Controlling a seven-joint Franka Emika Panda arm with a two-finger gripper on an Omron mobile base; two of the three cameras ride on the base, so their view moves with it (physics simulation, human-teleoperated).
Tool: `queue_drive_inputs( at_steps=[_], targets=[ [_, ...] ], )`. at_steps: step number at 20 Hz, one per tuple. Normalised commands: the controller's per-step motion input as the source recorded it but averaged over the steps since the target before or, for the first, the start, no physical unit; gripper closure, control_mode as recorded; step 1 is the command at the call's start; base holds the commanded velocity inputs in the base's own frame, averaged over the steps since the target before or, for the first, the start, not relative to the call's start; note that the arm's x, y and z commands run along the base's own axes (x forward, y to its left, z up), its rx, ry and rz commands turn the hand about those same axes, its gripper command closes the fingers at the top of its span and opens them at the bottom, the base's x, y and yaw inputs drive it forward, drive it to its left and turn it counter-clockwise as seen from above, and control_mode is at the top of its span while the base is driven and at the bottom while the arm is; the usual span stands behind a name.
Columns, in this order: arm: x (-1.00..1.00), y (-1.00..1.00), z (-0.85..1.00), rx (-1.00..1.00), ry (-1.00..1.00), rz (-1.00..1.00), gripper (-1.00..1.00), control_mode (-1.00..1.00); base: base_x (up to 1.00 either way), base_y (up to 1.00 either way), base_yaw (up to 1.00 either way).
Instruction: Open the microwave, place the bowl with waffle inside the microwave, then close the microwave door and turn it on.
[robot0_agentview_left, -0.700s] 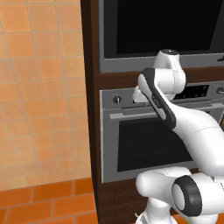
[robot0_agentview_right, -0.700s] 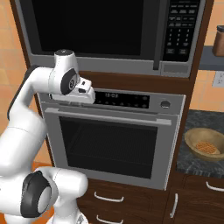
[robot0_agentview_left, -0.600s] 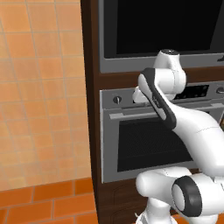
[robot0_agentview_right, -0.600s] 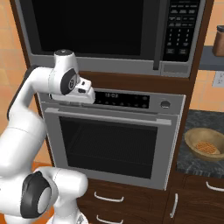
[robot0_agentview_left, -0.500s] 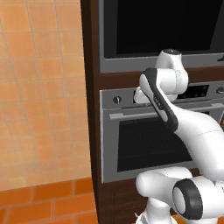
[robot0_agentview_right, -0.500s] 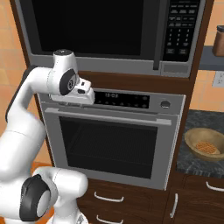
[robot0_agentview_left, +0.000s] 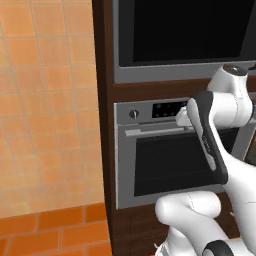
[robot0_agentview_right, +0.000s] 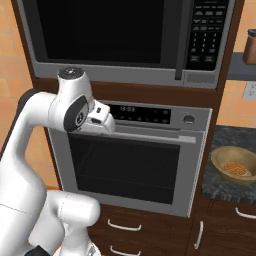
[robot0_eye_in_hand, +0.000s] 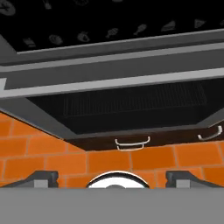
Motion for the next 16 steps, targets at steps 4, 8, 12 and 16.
queue_drive_inputs(
  at_steps=[4,8,12,16],
  targets=[
    [-0.29,-0.27,0.04,0.03,-0.28,0.0,-1.0,-1.0,0.0,0.0,0.0],
    [-0.43,-0.37,0.14,0.07,-0.24,0.0,-1.0,-1.0,0.0,0.0,0.0],
    [-0.21,-0.4,0.47,0.06,-0.49,0.0,-1.0,-1.0,0.0,0.0,0.0],
    [-0.17,-0.47,0.86,0.11,-0.34,-0.02,-1.0,-1.0,0.0,0.0,0.0]
  ],
)
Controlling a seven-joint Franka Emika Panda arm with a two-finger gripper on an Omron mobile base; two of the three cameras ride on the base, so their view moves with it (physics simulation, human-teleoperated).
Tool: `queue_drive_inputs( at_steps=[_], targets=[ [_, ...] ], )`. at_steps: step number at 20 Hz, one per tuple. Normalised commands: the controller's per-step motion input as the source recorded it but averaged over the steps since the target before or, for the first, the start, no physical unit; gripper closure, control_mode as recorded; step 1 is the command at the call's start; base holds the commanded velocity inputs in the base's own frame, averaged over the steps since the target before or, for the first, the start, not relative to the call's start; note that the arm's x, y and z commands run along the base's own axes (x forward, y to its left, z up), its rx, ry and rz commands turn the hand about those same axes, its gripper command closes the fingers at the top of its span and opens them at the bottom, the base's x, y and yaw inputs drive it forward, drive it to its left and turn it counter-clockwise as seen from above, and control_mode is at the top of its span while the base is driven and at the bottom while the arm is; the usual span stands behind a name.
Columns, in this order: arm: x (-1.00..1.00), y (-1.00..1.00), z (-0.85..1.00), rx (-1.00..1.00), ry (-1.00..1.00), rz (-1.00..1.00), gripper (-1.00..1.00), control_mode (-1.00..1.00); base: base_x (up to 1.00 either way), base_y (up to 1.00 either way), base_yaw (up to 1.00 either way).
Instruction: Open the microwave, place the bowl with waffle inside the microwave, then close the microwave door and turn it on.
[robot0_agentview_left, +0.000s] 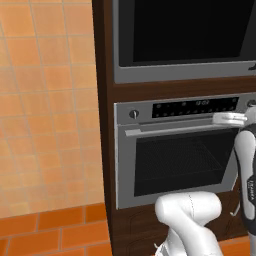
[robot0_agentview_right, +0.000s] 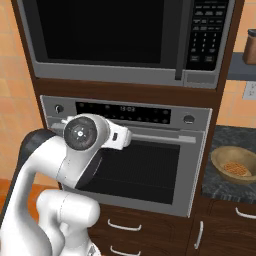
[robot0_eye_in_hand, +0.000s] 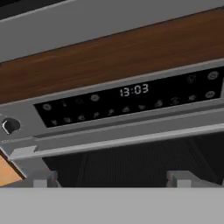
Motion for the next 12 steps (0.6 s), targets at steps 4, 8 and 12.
queue_drive_inputs(
  at_steps=[4,8,12],
  targets=[
    [-0.18,-0.38,0.96,-0.02,-0.08,0.0,-1.0,-1.0,0.0,0.0,0.0],
    [-0.14,-0.33,0.69,-0.17,0.0,0.0,-1.0,-1.0,0.0,0.0,0.0],
    [-0.19,-0.35,0.39,-0.15,0.0,0.0,-1.0,-1.0,0.0,0.0,0.0]
  ],
)
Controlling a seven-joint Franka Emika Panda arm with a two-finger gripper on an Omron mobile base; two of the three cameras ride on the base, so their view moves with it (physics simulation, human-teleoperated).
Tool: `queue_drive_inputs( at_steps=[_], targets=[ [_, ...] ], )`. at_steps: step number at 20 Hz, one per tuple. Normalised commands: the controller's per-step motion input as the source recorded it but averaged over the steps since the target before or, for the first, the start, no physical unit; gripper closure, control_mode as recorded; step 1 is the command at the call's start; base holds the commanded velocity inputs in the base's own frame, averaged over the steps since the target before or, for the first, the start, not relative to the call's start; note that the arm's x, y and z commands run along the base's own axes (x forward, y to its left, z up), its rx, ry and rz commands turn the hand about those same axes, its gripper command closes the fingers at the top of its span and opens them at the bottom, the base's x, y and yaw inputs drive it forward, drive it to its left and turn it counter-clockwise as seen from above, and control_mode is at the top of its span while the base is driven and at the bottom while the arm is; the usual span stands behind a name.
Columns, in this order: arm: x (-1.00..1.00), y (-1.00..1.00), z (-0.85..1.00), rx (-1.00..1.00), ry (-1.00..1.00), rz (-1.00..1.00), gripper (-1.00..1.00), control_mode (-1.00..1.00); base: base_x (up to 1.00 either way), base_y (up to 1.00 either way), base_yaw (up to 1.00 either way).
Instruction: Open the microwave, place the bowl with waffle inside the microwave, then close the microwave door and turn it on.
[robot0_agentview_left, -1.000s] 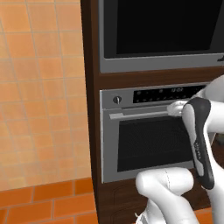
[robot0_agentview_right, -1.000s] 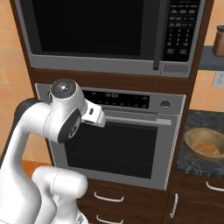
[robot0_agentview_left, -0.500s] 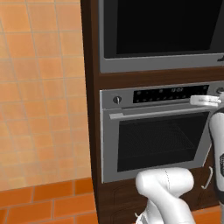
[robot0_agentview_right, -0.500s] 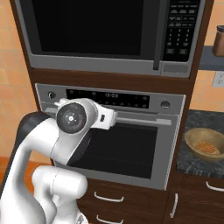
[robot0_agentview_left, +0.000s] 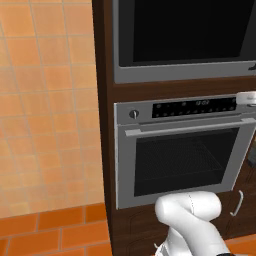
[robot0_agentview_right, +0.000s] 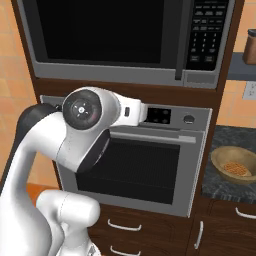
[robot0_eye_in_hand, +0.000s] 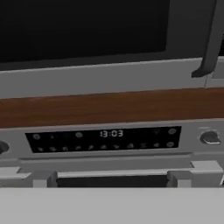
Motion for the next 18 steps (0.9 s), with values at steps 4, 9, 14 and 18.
queue_drive_inputs(
  at_steps=[4,9,14,18],
  targets=[
    [-0.03,-0.12,0.41,-0.07,0.0,0.0,-1.0,-1.0,0.0,0.0,0.0],
    [0.0,-0.08,0.29,-0.07,0.02,-0.05,-1.0,-1.0,0.0,0.0,0.0],
    [0.09,-0.47,0.04,0.0,0.01,-0.16,-1.0,-1.0,0.0,0.0,0.0],
    [0.26,-0.51,0.19,0.02,0.07,-0.18,-1.0,-1.0,0.0,0.0,0.0]
  ],
)
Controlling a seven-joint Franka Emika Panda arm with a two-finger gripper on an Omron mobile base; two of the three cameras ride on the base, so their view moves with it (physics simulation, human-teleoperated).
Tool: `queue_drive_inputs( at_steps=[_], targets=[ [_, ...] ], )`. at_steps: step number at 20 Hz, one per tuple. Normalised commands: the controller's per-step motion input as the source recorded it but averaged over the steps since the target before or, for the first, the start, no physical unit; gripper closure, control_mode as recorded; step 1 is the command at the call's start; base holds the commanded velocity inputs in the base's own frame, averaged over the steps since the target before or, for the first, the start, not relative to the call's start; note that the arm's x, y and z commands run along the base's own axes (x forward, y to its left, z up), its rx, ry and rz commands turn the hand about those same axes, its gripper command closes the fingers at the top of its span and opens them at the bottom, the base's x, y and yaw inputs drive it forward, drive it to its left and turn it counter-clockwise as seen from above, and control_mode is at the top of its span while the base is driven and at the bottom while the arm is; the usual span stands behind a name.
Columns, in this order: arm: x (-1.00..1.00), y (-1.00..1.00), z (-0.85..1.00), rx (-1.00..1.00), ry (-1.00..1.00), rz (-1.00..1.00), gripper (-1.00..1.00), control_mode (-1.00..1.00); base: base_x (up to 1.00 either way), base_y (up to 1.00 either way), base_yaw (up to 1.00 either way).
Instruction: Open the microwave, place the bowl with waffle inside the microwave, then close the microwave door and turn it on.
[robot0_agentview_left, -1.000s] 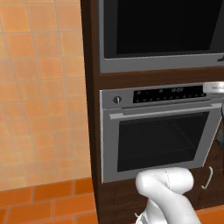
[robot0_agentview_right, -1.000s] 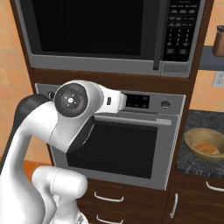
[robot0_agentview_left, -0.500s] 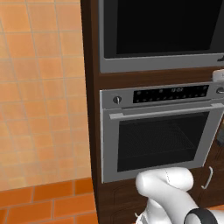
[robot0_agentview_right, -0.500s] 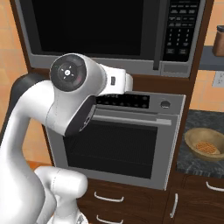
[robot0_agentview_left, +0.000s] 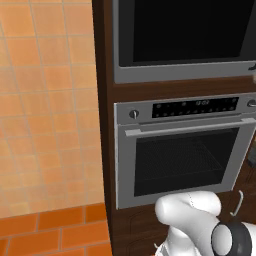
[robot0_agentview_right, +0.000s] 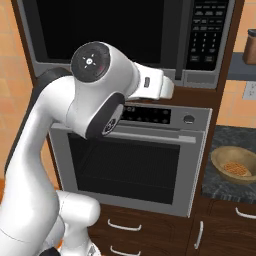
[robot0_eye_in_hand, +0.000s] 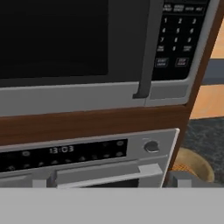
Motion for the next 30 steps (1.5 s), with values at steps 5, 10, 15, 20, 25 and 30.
queue_drive_inputs(
  at_steps=[5,10,15,20,25,30],
  targets=[
    [0.27,-0.34,0.3,0.13,0.1,-0.08,-1.0,-1.0,0.0,0.0,0.0],
    [0.11,-0.35,0.09,0.17,0.05,0.0,-1.0,-1.0,0.0,0.0,0.0],
    [0.01,-0.24,0.0,0.19,-0.18,0.0,-1.0,-1.0,0.0,0.0,0.0],
    [0.15,0.03,-0.08,0.04,-0.25,0.01,-1.0,-1.0,0.0,0.0,0.0],
    [0.51,0.06,-0.24,0.0,-0.05,0.0,-1.0,-1.0,0.0,0.0,0.0],
    [0.59,0.0,-0.16,0.0,0.0,0.0,-1.0,-1.0,0.0,0.0,0.0]
  ],
)
